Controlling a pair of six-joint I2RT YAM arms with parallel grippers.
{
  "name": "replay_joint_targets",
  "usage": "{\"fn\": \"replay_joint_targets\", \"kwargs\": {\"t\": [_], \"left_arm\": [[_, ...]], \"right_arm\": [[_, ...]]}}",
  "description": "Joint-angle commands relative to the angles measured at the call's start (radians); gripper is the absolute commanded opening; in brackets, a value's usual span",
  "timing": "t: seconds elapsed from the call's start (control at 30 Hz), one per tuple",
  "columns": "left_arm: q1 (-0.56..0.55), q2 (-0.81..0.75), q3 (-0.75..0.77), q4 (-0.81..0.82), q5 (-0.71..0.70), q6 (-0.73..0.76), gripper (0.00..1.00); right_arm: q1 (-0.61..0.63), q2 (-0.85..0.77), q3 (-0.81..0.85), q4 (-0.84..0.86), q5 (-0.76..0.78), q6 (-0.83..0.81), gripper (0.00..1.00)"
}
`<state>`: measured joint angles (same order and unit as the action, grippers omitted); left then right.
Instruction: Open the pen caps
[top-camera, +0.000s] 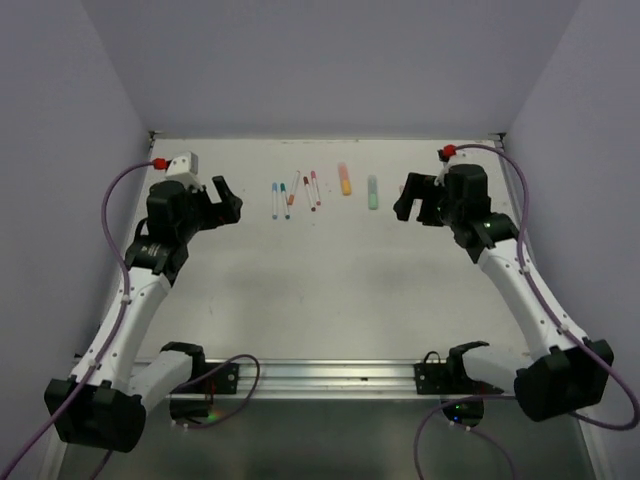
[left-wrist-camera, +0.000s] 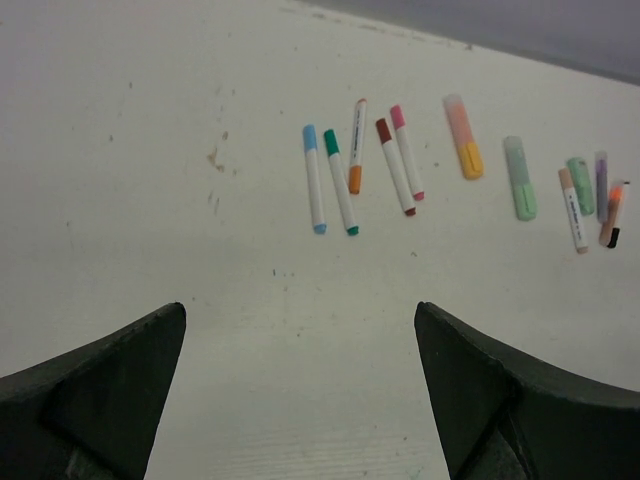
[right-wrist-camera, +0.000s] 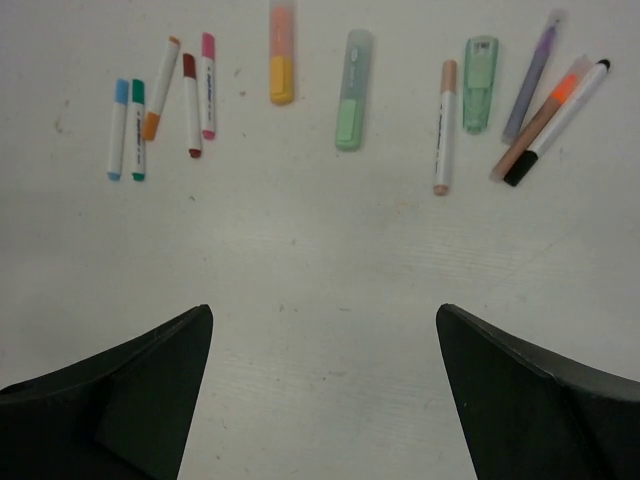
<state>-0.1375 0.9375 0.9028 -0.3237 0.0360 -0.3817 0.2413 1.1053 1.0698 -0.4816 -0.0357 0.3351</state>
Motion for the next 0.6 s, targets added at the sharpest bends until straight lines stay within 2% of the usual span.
{"fn": "replay_joint_targets", "kwargs": {"t": [0.0, 0.17, 0.43, 0.57], "left_arm": [[-0.002, 0.113, 0.022, -0.011, 0.038, -0.023, 1.00], [-0.002, 0.276, 0.077, -0.037, 0.047, -0.017, 1.00], [-0.002, 0.363, 0.050, 0.035, 0.068, 0.018, 1.00], [-0.001, 0.385, 0.035, 0.043, 0.094, 0.037, 1.00]], "right_arm": [[0.007, 0.111, 0.068, 0.072, -0.027, 0.022, 0.97], [0.012, 0.375, 0.189, 0.092, 0.034, -0.014, 0.91], [0.013, 0.741, 0.475, 0.064, 0.092, -0.045, 0.79], [0.021, 0.915, 0.686, 0.000, 0.129, -0.054, 0.75]]}}
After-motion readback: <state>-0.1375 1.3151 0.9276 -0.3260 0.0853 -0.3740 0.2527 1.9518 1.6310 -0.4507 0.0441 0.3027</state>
